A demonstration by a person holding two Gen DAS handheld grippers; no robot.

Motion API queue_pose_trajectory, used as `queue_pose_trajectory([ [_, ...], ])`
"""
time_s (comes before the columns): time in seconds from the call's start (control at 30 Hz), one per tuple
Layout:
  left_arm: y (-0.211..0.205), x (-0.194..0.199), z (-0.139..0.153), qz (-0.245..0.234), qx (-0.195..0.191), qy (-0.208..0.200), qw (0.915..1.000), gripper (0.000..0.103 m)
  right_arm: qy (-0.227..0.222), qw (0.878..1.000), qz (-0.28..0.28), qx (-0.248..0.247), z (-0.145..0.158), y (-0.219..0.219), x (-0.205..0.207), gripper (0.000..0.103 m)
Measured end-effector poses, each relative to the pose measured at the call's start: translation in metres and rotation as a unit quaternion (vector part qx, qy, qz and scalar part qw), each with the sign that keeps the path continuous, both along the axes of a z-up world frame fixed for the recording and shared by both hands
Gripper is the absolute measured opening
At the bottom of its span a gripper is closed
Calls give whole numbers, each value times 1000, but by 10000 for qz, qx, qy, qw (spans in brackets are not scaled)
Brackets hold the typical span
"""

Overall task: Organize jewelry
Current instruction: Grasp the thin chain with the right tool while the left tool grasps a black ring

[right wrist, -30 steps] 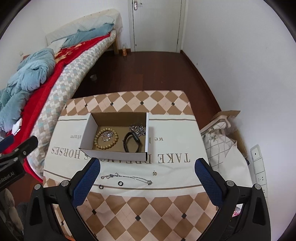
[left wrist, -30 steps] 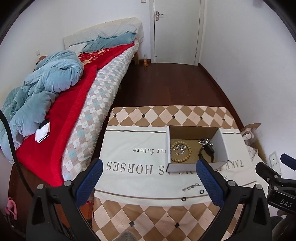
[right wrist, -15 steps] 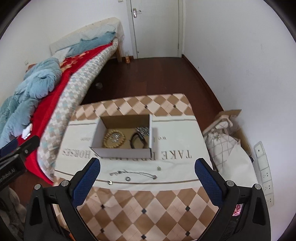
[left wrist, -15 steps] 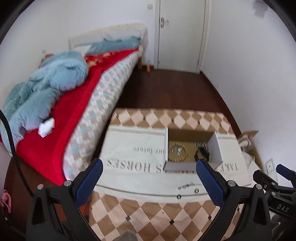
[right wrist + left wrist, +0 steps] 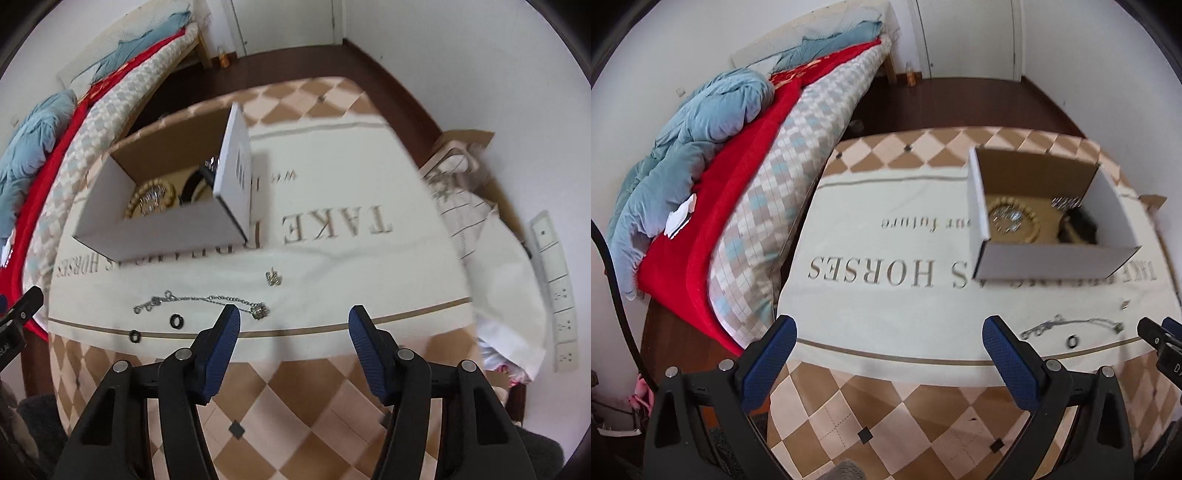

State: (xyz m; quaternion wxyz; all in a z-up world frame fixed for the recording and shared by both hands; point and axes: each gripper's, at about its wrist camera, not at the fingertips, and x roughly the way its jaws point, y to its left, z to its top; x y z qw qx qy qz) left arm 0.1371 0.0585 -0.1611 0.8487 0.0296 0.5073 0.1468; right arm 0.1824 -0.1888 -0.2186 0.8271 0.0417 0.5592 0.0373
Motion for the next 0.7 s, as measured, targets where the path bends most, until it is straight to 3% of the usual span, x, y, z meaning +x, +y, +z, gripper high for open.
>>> queue_pose_trajectory([
  [0.17, 5, 2, -17, 70, -27, 213, 9997, 103, 130, 9999, 95, 22, -26, 15, 7, 63],
  [0.27, 6, 1, -22, 69, -55, 280, 9996, 103, 31, 9995, 265, -138, -34, 26, 7, 53],
  [0.33, 5, 1, -26, 50, -108, 334, 9994, 103, -50, 9985, 399, -358, -34, 34, 6, 25],
  [0.37, 4, 0, -28, 27, -157, 356, 9992, 103, -98, 9979, 449, -455, -34, 36, 4, 15],
  [0.4, 2, 0, -30, -10, -213, 378, 9991, 103, -111, 9976, 483, -485, -33, 37, 3, 12],
  [0.5, -11, -2, -36, -232, -365, 472, 9980, 102, -151, 9978, 429, -481, -30, 28, -4, 12],
  [0.7, -43, -2, -52, -704, -638, 677, 9932, 102, -104, 9990, -185, -381, -22, -24, -21, 12],
])
